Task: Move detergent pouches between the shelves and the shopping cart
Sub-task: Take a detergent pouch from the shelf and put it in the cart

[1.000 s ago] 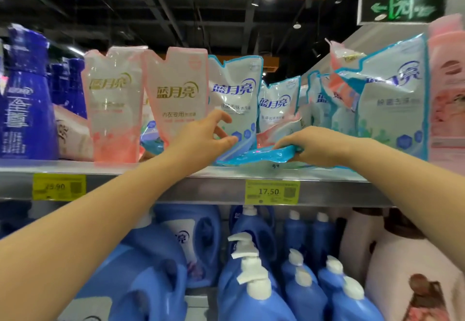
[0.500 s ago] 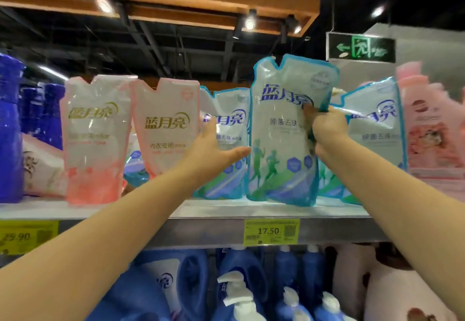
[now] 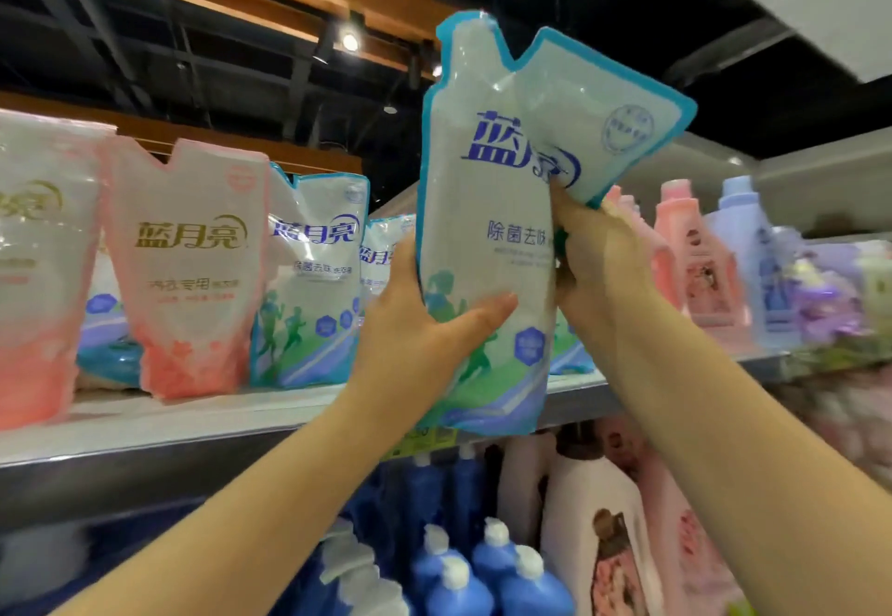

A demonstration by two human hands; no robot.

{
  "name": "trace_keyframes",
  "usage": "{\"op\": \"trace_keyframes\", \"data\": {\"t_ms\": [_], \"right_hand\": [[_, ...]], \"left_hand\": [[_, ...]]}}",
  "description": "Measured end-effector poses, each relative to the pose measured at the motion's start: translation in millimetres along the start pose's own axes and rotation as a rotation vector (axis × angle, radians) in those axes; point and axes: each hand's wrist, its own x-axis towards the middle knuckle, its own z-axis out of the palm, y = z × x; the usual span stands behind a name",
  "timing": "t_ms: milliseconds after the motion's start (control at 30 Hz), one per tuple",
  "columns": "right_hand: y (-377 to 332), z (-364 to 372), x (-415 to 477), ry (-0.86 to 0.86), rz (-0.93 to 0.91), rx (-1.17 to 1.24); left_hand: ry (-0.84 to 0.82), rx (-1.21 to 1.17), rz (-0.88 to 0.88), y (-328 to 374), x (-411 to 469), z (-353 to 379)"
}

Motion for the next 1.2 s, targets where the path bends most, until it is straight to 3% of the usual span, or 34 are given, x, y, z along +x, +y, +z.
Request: {"op": "trace_keyframes", "data": {"t_ms": [100, 300, 433, 567, 700, 900, 1200], "right_hand": [[-19, -6, -11, 0.021, -0.007, -0.002], [-58, -34, -46, 0.074, -0.030, -0.206], [-71, -97, -100, 0.085, 0.019, -0.348], [-88, -167, -173, 0.106, -0.006, -0.672], [-108, -247, -247, 0.158, 0.132, -0.708], [-160, -377, -353, 0.345, 0.353, -0.824], [-232, -514, -459, 0.795, 0.438, -0.869]], "left_hand": [[0.009, -0.059, 0.029, 9, -10, 6], [-0.027, -0.298, -0.094, 22, -41, 34], [-0.093, -0.410, -0.219, 27, -92, 65], [-0.130, -0.493, -0.392, 36, -156, 111], [-0.186, -0.509, -0.539, 52, -236, 169], [-0.381, -0.587, -0.831, 83, -357, 274], [-0.765, -0.597, -1.002, 99, -475, 425]]}}
